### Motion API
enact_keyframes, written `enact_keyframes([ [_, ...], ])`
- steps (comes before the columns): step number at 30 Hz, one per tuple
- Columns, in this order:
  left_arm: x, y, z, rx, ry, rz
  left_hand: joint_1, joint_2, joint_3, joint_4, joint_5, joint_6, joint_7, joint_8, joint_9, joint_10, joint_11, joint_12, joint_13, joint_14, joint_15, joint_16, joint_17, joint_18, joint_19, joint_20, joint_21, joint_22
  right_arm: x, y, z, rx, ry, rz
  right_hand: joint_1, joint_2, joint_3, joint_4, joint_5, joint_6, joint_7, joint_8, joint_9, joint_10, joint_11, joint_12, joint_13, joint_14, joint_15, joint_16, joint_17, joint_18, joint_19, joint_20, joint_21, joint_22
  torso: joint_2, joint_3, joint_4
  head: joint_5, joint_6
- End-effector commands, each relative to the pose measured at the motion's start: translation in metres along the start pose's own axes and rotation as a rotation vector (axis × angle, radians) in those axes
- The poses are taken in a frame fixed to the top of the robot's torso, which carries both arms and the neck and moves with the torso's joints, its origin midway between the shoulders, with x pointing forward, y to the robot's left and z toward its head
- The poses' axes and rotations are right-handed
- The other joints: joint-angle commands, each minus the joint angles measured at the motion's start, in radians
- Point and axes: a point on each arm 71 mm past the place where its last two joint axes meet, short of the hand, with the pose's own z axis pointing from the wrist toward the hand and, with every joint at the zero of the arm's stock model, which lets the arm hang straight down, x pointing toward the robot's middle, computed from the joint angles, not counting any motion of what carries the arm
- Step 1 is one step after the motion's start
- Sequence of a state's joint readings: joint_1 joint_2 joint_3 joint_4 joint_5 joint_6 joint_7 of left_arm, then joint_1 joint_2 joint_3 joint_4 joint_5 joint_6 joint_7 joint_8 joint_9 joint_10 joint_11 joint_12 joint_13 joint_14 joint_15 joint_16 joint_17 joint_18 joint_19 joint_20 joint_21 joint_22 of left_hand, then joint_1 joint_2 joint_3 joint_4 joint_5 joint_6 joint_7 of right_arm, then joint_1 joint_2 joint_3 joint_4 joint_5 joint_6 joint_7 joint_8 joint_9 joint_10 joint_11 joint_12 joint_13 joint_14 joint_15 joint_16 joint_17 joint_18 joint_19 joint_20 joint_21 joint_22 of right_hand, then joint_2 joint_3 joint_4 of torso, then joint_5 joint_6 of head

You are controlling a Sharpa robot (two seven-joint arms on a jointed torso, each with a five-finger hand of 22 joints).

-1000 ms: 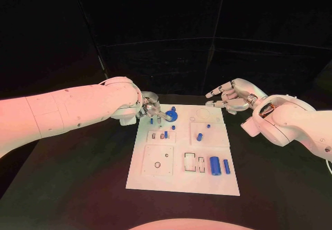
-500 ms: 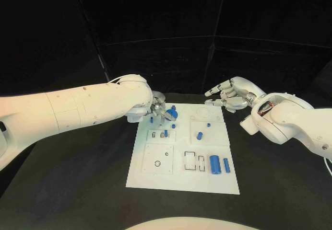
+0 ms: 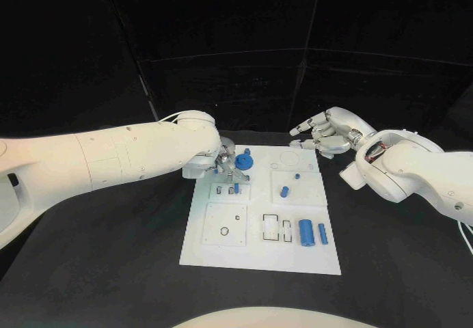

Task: Assemble the parts on the task board

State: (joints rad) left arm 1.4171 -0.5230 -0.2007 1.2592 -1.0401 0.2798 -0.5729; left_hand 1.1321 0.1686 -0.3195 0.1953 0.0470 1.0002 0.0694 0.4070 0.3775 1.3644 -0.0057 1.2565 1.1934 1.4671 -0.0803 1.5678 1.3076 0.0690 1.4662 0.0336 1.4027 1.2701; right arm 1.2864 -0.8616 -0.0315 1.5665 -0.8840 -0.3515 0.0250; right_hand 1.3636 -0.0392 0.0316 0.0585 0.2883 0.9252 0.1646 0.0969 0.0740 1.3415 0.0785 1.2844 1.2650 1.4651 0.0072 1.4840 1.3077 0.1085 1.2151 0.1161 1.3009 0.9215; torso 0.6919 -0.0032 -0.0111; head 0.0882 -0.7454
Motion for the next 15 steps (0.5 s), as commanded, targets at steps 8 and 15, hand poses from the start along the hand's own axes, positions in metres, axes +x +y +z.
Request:
enact_keyframes([
  [8,0.0088,-0.0006,0.0027,-0.011,0.049,0.001,0.022,0.007,0.009,-0.017,0.000,-0.014,0.002,0.013,0.011,-0.009,0.001,-0.005,-0.001,0.104,0.010,0.003,0.263,-0.011,0.013,0.000,-0.003,-0.001,-0.0002,0.0003,0.0027,-0.001,0.006,-0.010,0.012,0.003,-0.008,0.001,0.015,-0.001,0.001,0.008,-0.001,-0.007,-0.001,-0.006,-0.002,0.065,-0.005,-0.003,0.092,0.014,-0.005,-0.005,-0.008,-0.002,-0.001,0.0006,-0.0003,0.002,-0.003],
  [15,0.0100,-0.0017,0.0027,-0.006,0.049,-0.003,0.022,0.008,0.010,-0.017,0.000,-0.014,0.001,0.014,0.012,-0.009,0.001,-0.004,0.000,0.104,0.010,0.003,0.263,-0.011,0.013,0.000,-0.003,-0.001,0.0004,-0.0001,0.0045,0.001,0.008,-0.015,0.013,0.004,-0.008,0.001,0.020,-0.001,0.001,0.009,-0.001,-0.006,-0.002,-0.005,-0.001,0.065,-0.006,-0.004,0.092,0.014,-0.005,-0.005,-0.008,-0.002,-0.001,0.0011,0.0005,0.003,-0.006],
])
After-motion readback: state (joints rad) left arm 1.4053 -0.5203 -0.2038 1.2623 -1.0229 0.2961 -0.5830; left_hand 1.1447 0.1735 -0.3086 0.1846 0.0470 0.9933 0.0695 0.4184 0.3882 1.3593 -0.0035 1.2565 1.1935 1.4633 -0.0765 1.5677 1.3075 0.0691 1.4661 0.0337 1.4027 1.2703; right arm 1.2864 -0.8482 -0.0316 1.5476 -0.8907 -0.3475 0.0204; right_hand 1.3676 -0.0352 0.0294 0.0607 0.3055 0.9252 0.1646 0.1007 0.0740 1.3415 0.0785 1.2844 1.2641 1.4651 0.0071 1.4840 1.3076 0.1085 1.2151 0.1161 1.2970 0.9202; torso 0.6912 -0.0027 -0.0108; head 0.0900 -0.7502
